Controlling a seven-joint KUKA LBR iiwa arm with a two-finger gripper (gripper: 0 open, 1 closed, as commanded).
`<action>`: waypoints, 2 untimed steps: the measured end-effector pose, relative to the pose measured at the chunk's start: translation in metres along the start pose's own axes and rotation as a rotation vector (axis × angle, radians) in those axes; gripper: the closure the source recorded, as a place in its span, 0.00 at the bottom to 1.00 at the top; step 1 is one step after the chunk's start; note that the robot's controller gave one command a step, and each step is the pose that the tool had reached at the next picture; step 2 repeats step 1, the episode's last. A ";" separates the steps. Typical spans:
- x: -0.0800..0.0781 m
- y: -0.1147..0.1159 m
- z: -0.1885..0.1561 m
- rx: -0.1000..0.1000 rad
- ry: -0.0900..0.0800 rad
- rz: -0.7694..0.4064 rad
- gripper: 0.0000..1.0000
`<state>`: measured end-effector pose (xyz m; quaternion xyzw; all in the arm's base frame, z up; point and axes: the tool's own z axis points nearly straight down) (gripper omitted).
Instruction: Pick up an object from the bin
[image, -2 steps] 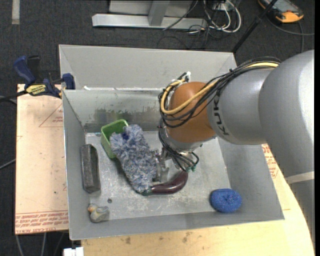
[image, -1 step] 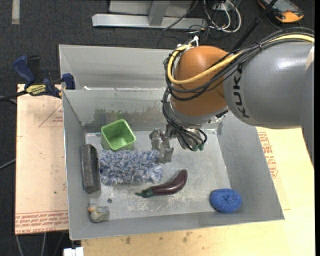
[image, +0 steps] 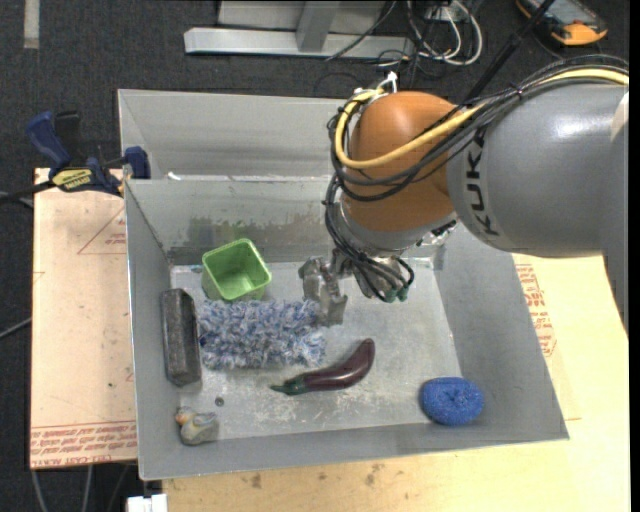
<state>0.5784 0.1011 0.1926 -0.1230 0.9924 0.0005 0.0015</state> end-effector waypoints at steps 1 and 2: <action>0.000 0.001 -0.041 -0.001 0.008 0.005 1.00; 0.000 0.001 -0.041 -0.001 0.008 0.005 1.00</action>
Offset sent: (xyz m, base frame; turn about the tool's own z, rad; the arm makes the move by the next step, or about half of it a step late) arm -0.0133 -0.0126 0.1449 -0.0236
